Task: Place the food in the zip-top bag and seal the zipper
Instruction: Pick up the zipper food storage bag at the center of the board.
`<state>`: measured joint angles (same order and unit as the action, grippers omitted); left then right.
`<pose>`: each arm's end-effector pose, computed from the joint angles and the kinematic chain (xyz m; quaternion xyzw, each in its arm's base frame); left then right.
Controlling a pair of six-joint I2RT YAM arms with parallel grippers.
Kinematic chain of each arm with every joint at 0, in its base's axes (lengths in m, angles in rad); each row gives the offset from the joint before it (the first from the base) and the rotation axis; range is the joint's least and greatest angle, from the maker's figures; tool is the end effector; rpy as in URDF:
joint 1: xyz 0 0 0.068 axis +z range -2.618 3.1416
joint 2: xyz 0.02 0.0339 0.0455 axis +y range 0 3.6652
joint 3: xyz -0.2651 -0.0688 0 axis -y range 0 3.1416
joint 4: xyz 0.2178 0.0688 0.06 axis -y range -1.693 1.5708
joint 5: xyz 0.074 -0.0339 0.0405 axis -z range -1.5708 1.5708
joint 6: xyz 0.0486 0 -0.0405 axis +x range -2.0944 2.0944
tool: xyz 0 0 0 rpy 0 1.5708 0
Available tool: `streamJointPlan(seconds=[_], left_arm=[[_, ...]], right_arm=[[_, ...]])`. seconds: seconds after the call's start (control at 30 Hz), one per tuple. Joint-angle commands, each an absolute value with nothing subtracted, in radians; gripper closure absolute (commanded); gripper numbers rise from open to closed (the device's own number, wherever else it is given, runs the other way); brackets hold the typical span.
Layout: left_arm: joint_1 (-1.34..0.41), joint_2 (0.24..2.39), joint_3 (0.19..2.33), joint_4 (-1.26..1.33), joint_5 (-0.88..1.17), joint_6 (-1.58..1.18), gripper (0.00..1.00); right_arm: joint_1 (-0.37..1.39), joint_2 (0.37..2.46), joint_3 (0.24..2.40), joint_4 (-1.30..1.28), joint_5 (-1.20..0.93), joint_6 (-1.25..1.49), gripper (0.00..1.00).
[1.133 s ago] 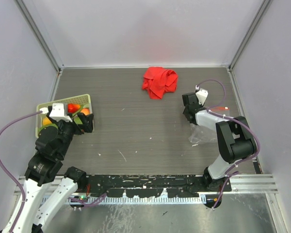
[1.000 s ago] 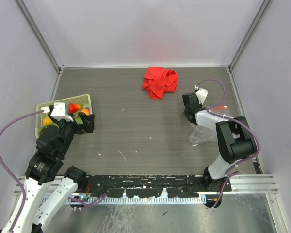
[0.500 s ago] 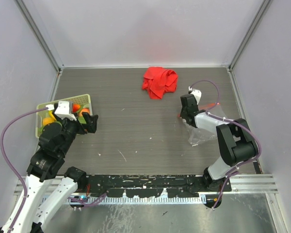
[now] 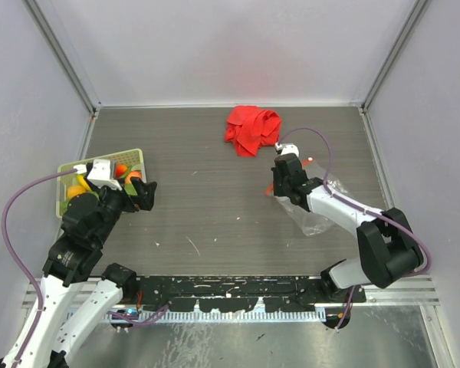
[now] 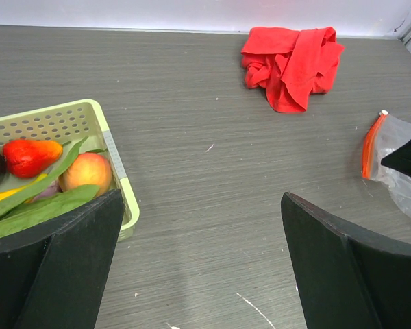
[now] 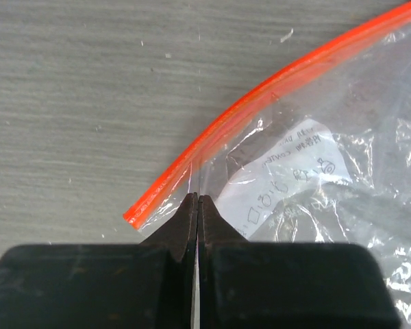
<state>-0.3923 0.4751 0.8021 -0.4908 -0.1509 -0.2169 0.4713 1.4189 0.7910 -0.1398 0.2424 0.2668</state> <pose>0.0875 -0.0283 0.3416 0.0180 0.7618 -0.1386 0.6326 0.2535 0.1161 0.2120 -0.0463 0.9138 0.0362 0.4020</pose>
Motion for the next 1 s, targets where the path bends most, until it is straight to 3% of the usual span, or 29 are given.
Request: streamJointPlan(seconds=[0.0,0.1,0.23,0.43,0.6,0.97], left_arm=[[-0.387,0.481,0.836,-0.471,-0.134,-0.216,0.02],[-0.388,0.485,0.837,-0.472,-0.133,-0.216,0.02],[-0.387,0.487,0.838,-0.472,-0.129,-0.218,0.02],[-0.387,0.480,0.838,-0.474,-0.135,-0.216,0.02],[-0.388,0.472,0.836,-0.474,-0.141,-0.216,0.02],[-0.388,0.460,0.835,-0.475,-0.140,-0.215,0.02]], right_arm=[[0.502,1.362,0.845,-0.270,0.285,0.267,0.94],[0.533,1.342,0.869,-0.307,0.323,0.311,0.78],[0.576,1.365,0.931,-0.345,0.424,0.377,0.49],[0.661,1.524,1.040,-0.415,0.636,0.457,0.27],[0.700,1.648,1.119,-0.468,0.797,0.524,0.20],[0.706,1.847,1.184,-0.514,0.931,0.557,0.22]])
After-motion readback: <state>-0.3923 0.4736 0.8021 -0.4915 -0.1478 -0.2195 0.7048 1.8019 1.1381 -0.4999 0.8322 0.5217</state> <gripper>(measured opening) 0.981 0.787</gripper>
